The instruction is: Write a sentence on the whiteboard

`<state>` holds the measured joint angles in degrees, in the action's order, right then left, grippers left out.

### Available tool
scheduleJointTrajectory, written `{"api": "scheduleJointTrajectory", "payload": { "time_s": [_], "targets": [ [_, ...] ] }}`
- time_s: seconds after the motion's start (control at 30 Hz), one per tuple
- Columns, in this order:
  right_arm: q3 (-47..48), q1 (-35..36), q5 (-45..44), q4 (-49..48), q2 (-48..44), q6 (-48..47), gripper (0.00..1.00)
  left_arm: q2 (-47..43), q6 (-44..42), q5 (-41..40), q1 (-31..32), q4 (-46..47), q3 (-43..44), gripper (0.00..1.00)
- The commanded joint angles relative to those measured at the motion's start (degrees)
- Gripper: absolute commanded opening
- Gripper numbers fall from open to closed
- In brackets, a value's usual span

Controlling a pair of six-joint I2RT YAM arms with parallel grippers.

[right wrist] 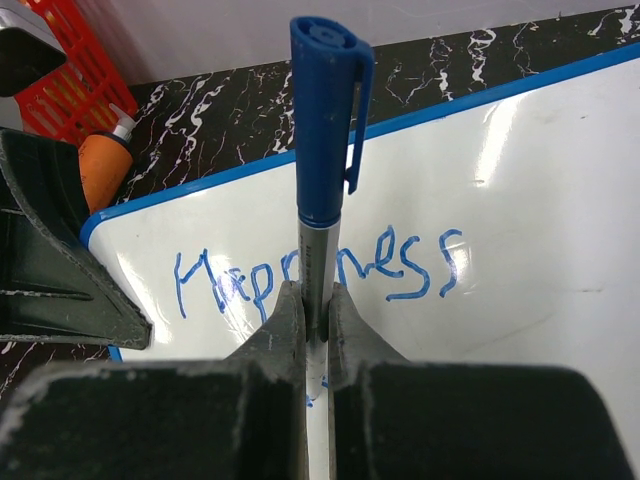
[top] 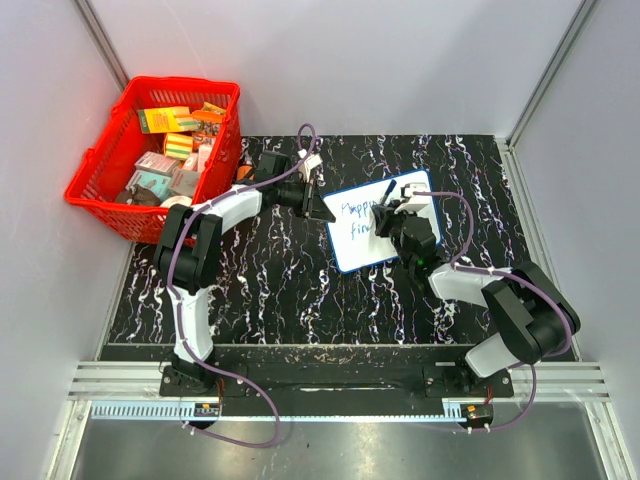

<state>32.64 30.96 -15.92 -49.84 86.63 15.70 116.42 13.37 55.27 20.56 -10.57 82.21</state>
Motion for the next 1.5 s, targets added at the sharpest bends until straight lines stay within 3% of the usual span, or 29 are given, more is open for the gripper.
{"api": "scheduleJointTrajectory", "payload": {
  "time_s": [0.0, 0.53, 0.93, 1.47],
  "targets": [
    [0.40, -0.29, -3.32, 0.98, -1.46, -0.76, 0.00, 1.88, -8.53, -13.69, 1.68, -4.02, -3.02, 0.00],
    [2.51, -0.73, -2.80, -1.31, -5.15, -2.26, 0.00, 1.79, -8.71, -13.78, 1.68, -4.02, -3.11, 0.00],
    [6.99, -1.52, -2.97, -0.08, -0.41, -1.91, 0.00, 1.62, -8.88, -13.78, 1.68, -4.11, -3.20, 0.00],
    [3.83, -1.60, -1.66, 1.06, 0.03, -0.41, 0.00, 1.62, -8.88, -13.69, 1.68, -4.02, -3.11, 0.00]
  ]
}}
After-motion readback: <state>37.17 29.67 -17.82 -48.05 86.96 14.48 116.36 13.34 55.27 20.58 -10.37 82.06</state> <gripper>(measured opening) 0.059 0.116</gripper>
